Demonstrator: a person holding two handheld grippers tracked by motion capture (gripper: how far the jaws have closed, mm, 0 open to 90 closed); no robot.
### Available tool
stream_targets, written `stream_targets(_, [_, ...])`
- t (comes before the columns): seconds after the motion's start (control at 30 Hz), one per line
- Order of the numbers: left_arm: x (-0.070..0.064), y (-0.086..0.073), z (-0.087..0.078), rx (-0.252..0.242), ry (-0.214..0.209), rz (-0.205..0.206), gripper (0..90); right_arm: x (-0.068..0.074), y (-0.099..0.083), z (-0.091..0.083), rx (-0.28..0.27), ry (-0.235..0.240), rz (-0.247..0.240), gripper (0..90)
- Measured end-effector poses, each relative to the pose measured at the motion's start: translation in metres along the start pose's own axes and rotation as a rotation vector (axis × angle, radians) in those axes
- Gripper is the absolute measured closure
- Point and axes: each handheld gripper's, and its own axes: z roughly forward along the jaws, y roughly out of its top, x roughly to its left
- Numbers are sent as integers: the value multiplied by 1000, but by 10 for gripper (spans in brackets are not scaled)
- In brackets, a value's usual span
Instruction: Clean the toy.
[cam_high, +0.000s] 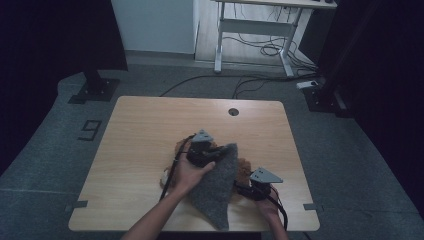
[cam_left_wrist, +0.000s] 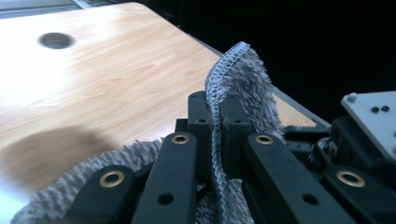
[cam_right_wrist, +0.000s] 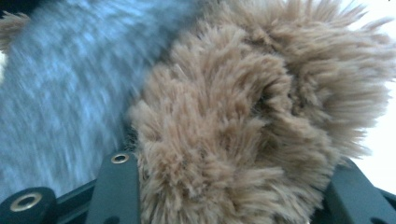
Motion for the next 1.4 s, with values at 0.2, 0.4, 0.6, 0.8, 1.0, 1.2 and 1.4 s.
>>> stream_targets(0.2, [-8, -10, 32, 98, 73, 55, 844, 0, -1, 0, 11, 0, 3, 474])
stream_targets(0.4, [21, -18, 12, 120, 153, 3, 846, 0, -1, 0, 11, -3, 3, 473])
stream_targets(0.6, [42, -28, -17, 76, 130, -52, 849, 1, 0, 0, 9, -5, 6, 473])
stream_targets(0.8, [75, -35, -47, 67, 169, -133, 845, -1, -1, 0, 4, -2, 8, 474])
stream_targets(1.0, [105, -48, -61, 76, 190, -213, 843, 0, -1, 0, 3, -4, 10, 473])
stream_targets(1.2, [127, -62, -72, 88, 194, -293, 843, 0, -2, 1, 2, -7, 10, 473])
stream_targets(1.4, [140, -83, -70, 178, 309, -246, 842, 0, -2, 1, 0, -6, 10, 473])
